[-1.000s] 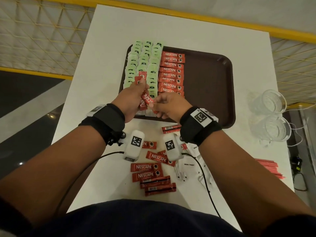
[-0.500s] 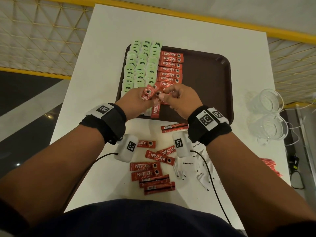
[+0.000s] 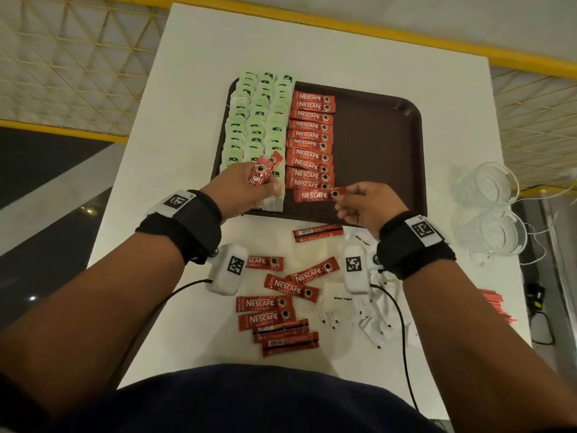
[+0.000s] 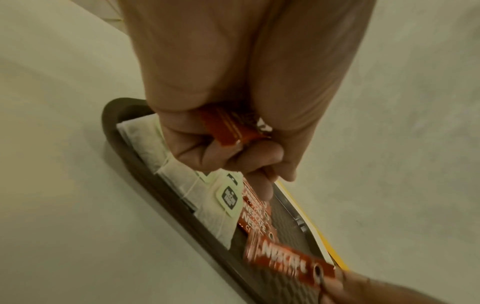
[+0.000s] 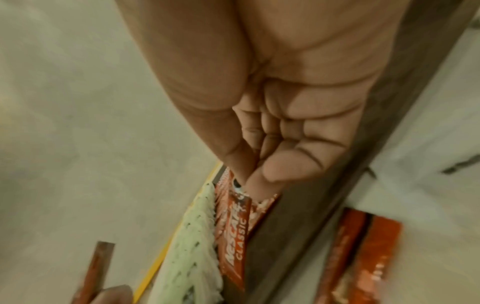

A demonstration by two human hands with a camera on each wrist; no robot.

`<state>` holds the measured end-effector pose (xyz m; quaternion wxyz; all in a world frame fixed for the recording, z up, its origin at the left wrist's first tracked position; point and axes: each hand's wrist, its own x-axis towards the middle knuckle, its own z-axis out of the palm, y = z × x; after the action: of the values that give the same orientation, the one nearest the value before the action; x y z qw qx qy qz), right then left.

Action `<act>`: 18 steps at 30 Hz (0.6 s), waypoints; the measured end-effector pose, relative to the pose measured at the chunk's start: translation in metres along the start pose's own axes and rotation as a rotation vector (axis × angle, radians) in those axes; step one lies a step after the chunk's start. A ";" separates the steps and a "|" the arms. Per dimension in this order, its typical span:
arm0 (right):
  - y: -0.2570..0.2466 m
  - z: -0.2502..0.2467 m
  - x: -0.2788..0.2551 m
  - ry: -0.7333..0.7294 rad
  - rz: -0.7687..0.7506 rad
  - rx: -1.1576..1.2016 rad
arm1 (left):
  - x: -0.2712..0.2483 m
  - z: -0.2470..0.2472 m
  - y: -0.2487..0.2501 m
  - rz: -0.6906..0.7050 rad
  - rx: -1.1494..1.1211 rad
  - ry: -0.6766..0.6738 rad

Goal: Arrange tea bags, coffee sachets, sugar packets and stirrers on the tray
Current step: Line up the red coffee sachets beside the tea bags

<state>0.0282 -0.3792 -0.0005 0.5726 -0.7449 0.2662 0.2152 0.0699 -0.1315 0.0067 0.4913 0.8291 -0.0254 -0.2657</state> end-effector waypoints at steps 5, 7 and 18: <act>0.011 0.002 0.010 0.124 0.023 -0.191 | -0.001 -0.006 0.000 -0.076 -0.094 -0.030; 0.009 0.005 0.014 0.177 -0.026 -0.381 | -0.001 -0.007 0.002 -0.104 -0.125 -0.035; 0.003 0.022 0.036 0.131 0.018 -0.771 | -0.006 -0.002 -0.006 -0.230 -0.258 -0.074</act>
<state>0.0537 -0.3636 -0.0310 0.2306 -0.9152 0.2085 0.2564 0.0641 -0.1249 0.0050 0.5589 0.7461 0.0858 -0.3515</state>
